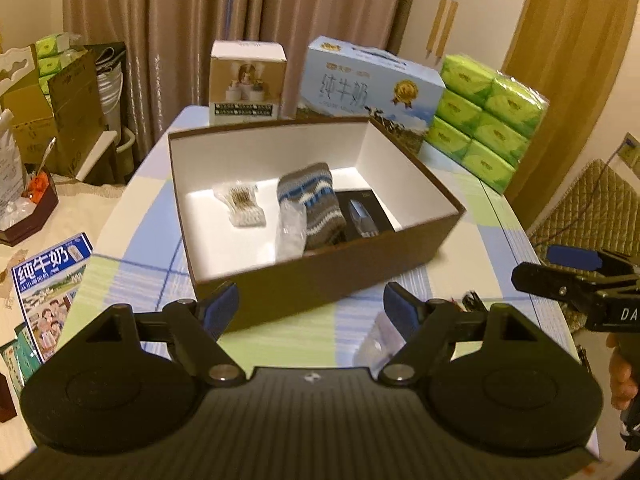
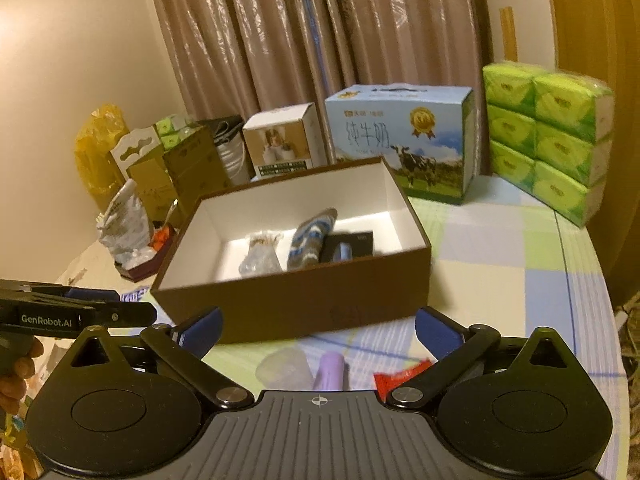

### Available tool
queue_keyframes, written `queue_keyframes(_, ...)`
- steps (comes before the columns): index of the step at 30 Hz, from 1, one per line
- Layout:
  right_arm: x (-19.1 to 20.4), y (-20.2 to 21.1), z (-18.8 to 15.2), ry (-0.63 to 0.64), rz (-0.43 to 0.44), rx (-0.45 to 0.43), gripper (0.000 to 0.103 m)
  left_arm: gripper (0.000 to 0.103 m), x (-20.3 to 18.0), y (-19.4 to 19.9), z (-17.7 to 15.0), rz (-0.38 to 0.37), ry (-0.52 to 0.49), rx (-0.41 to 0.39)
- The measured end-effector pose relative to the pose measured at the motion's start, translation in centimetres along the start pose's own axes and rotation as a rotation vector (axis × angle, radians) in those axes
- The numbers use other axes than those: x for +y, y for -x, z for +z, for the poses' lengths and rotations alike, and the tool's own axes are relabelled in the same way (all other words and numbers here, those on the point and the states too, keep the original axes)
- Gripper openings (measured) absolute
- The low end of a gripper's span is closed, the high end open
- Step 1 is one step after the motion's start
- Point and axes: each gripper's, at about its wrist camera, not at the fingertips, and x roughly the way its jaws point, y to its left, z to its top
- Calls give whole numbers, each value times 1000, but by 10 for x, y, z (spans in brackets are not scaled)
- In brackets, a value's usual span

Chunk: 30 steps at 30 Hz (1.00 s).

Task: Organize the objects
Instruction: 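Withdraw both grippers from the brown box toward the cup and red packet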

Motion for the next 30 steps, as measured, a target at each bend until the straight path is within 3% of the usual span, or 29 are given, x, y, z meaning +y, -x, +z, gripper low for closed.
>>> queue_keyframes(14,-13,16,-45,-61,-40,99,100,76,-23,-2,-45,-40,-20,89)
queue_keyframes(30,-30,14,-64,-98,-84,166,100,76,-42,-24,-66,-61,-87,145)
